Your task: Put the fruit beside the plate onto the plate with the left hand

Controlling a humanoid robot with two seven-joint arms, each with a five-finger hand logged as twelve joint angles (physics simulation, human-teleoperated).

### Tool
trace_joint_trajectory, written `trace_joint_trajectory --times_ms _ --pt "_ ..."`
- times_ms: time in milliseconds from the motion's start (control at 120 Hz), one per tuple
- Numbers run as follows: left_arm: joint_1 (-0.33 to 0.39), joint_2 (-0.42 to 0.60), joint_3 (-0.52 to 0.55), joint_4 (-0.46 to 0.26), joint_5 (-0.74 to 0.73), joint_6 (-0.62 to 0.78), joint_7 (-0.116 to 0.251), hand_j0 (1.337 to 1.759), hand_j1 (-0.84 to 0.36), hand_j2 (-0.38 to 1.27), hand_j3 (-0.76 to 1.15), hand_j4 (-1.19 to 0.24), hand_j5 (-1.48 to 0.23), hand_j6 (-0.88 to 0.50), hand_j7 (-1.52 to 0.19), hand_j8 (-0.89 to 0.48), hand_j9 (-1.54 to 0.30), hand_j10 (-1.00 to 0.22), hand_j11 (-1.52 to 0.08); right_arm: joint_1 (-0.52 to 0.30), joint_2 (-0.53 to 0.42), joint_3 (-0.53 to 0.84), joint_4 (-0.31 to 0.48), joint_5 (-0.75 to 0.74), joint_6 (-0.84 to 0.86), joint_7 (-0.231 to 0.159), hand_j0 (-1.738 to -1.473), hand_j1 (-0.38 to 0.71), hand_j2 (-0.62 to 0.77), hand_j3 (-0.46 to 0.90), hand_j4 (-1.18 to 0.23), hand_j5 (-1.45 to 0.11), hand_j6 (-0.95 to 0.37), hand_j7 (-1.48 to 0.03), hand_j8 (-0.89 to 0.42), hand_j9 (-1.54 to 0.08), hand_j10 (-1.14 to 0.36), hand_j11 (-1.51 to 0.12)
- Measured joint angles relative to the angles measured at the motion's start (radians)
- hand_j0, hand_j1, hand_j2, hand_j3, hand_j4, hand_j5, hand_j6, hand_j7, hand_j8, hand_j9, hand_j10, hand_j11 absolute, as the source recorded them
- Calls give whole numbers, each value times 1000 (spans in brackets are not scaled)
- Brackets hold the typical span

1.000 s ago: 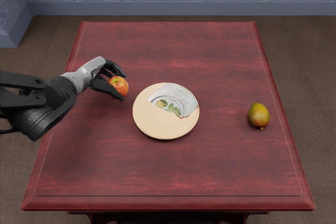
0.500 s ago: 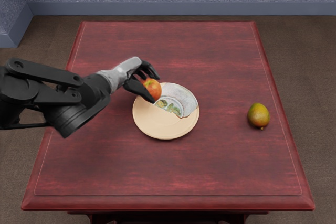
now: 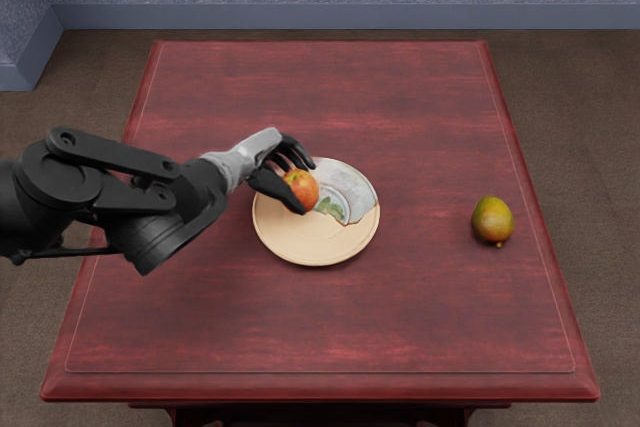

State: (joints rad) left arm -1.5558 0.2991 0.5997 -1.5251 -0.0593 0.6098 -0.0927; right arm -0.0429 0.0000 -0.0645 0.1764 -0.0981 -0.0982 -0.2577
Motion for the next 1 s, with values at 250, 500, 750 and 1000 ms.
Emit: trace_joint_trajectory --times_ms 250,500,750,1000 --pt "16 -6 0 18 7 1 -5 1658 -211 294 0 -509 -680 -431 -675 -419 -672 -512 -673 0 0 0 0 0 0 0 -1658 -349 0 0 0 0 0 0 0 0 0 0" --pt "-50 43 -4 14 7 1 -4 1658 117 98 0 -206 -274 -183 -272 -180 -271 -207 -271 0 0 0 0 0 0 0 -1658 -349 0 0 0 0 0 0 0 0 0 0" --pt "-99 325 -7 -12 9 -394 9 1658 265 32 0 -73 -97 -67 -97 -66 -96 -74 -97 0 0 0 0 0 0 0 -1658 -349 0 0 0 0 0 0 0 0 0 0" --pt "-80 572 -7 -15 82 -633 13 1658 310 12 0 -34 -45 -32 -45 -32 -44 -34 -44 0 0 0 0 0 0 0 -1658 -349 0 0 0 0 0 0 0 0 0 0"
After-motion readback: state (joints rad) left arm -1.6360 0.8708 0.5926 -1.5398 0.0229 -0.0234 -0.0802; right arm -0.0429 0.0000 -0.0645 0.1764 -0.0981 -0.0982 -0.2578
